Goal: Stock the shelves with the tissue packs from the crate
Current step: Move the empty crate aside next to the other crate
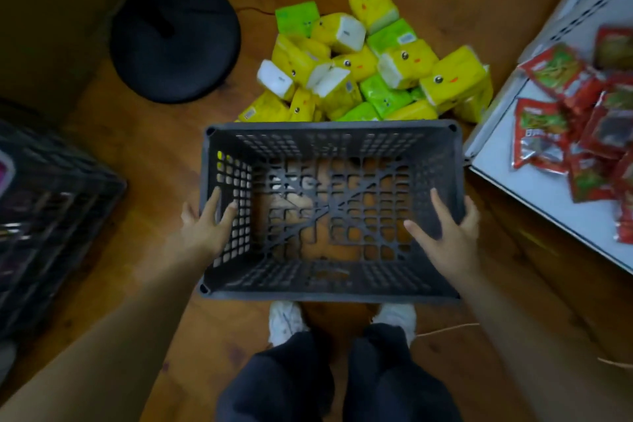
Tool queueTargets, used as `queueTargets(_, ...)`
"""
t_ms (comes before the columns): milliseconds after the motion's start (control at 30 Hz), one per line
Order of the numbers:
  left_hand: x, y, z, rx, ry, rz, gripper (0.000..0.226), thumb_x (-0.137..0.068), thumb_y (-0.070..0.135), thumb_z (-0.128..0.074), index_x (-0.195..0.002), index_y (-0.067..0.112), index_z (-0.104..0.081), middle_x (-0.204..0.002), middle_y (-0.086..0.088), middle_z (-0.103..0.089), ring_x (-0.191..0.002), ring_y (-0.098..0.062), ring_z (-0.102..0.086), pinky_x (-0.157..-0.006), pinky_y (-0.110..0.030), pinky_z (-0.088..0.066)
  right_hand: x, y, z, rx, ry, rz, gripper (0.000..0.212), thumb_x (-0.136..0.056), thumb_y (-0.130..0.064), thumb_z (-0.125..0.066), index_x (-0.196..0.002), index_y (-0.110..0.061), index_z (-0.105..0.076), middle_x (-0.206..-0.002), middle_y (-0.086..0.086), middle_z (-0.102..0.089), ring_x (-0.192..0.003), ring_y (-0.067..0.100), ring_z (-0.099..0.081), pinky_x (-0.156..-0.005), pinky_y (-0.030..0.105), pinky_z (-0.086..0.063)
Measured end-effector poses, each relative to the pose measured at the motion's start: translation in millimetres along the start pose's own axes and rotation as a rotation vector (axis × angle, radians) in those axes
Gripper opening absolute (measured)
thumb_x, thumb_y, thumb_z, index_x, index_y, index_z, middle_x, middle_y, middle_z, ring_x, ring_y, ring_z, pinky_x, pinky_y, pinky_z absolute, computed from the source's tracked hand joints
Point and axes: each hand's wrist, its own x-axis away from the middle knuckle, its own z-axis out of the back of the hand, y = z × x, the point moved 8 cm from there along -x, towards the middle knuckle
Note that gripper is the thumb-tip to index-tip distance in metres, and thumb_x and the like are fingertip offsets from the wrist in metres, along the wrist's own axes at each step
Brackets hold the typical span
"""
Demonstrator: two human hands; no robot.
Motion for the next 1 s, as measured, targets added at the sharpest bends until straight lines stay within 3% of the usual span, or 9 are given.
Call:
queueTargets(200, -12.7, -5.8, -13.4, 0.086, 0.008, -0.007, 0.062, -0.090, 0.058, -0.041, -0.146, 0.044, -0.018, -0.153, -0.011, -0.001, -0.137, -0.039, -0.024, -0.108, -0.045, -0.029, -11.5, 4.1, -2.1, -0.140, 0.068, -0.045, 0.068, -0.081, -0.049, -0.061, -0.141, -0.041, -0.030, -0.151, 0.008, -0.015, -0.139, 0.029, -0.018, -0.111, 0.045, -0.025)
queueTargets(433, 18.9, -27.1, 18.4, 0.125, 0.061, 0.013, 0.063, -0.090, 0.055, -0.043, -0.147, 0.043, -0.016, -0.147, -0.018, -0.014, -0.124, -0.041, -0.037, -0.099, -0.045, -0.038, 20.5, -22.7, -1.4, -0.195, -0.007, -0.075, 0.068, -0.081, -0.048, -0.060, -0.141, -0.043, -0.028, -0.148, 0.008, -0.019, -0.136, 0.030, -0.025, -0.105, 0.044, -0.033)
queueTargets(600, 34.1, -101.6, 56.0, 0.204, 0.135, 0.126, 0.064, -0.089, 0.053, -0.046, -0.146, 0.043, -0.019, -0.141, -0.017, -0.020, -0.126, -0.039, -0.032, -0.105, -0.047, -0.034, 40.8, -76.4, -33.0, -0.164, -0.136, -0.004, 0.069, -0.080, -0.051, -0.059, -0.141, -0.046, -0.026, -0.147, 0.007, -0.021, -0.136, 0.029, -0.026, -0.106, 0.046, -0.034)
queueTargets(900, 52.7, -263.1, 107.1, 0.321, 0.248, 0.466, 0.069, -0.084, 0.059, -0.049, -0.144, 0.047, -0.017, -0.149, -0.018, -0.011, -0.132, -0.047, -0.026, -0.107, -0.056, -0.032, 60.4, -203.4, -155.1, -0.061, -0.337, 0.270, 0.069, -0.083, -0.050, -0.058, -0.142, -0.045, -0.021, -0.142, 0.003, -0.027, -0.128, 0.023, -0.036, -0.090, 0.031, -0.039)
queueTargets(1000, 59.7, -294.9, 112.6, 0.346, 0.310, 0.511, 0.067, -0.087, 0.055, -0.048, -0.145, 0.045, -0.015, -0.151, -0.020, -0.007, -0.137, -0.045, -0.017, -0.111, -0.055, -0.023, 67.9, -240.4, -191.8, -0.076, -0.405, 0.355, 0.071, -0.084, -0.048, -0.059, -0.143, -0.043, -0.021, -0.139, 0.004, -0.029, -0.126, 0.023, -0.037, -0.091, 0.030, -0.038)
